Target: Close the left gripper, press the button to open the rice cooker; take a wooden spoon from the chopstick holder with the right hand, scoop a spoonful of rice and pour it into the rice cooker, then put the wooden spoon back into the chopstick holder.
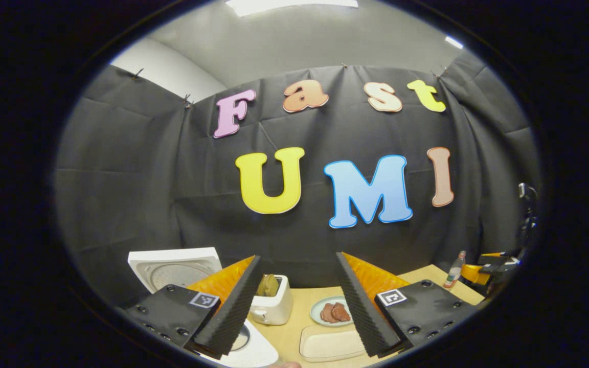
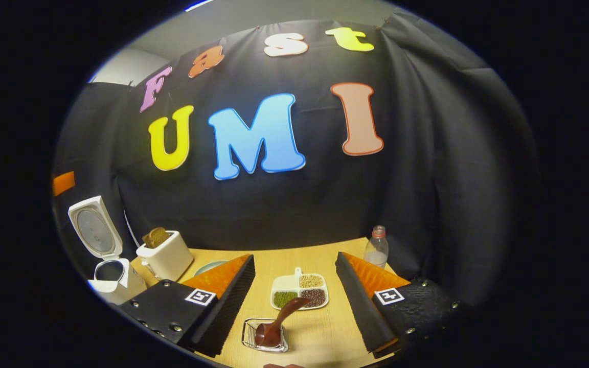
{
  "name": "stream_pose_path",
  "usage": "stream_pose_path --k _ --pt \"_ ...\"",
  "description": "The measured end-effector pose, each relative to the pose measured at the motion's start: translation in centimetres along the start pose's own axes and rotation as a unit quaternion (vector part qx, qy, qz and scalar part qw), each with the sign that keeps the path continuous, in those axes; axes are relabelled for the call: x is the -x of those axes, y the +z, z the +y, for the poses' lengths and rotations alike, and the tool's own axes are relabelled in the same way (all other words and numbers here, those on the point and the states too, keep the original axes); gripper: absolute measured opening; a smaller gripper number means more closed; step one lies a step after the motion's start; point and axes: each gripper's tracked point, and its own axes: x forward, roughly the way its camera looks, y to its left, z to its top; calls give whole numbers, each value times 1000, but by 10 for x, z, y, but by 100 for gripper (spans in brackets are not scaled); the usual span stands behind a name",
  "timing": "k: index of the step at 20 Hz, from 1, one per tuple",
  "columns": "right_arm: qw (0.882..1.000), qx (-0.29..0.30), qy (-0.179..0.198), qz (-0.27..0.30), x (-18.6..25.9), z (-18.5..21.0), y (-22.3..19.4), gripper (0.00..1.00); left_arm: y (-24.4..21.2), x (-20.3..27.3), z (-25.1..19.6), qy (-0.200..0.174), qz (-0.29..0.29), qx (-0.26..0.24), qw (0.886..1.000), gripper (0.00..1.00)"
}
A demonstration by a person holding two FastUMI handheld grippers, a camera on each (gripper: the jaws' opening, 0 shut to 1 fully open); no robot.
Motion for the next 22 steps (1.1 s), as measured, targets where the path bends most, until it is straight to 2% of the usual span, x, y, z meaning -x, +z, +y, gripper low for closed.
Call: stream_pose_path --k 2,3,4,5,6,13,14,15,19,20,21,22 --pt "1000 -14 0 22 -11 -3 -17 98 0 -1 -1 1 3 -7 1000 96" --pt "999 -13 -1 32 -17 -5 -26 98 -1 -1 -1 3 4 -10 1000 92" --pt "999 -14 -3 46 -24 -6 -38 98 -3 -1 -1 5 6 -10 1000 92" --pt "998 -16 -1 58 -27 -6 -48 100 -4 -2 -1 7 8 -9 1000 96" --pt "997 -17 2 69 -32 -6 -57 100 -8 -2 -1 7 11 -7 1000 92" --pt "990 -44 25 131 -69 -6 -109 100 -9 -3 -2 16 19 -13 1000 92" --pt "989 -44 30 137 -77 -4 -113 98 -10 -1 -1 20 19 -15 1000 92" --pt "989 -43 33 139 -83 -3 -116 91 -9 0 1 24 19 -17 999 92" --pt "985 -49 60 152 -89 12 -123 83 -17 8 8 38 28 -12 999 89" --pt "985 -49 67 154 -86 14 -125 76 -19 10 10 40 29 -11 999 95" --pt "985 -55 61 153 -84 14 -121 64 -20 11 11 41 30 -9 999 95" --pt "983 -66 65 157 -86 18 -124 52 -23 12 11 41 32 -6 999 89"
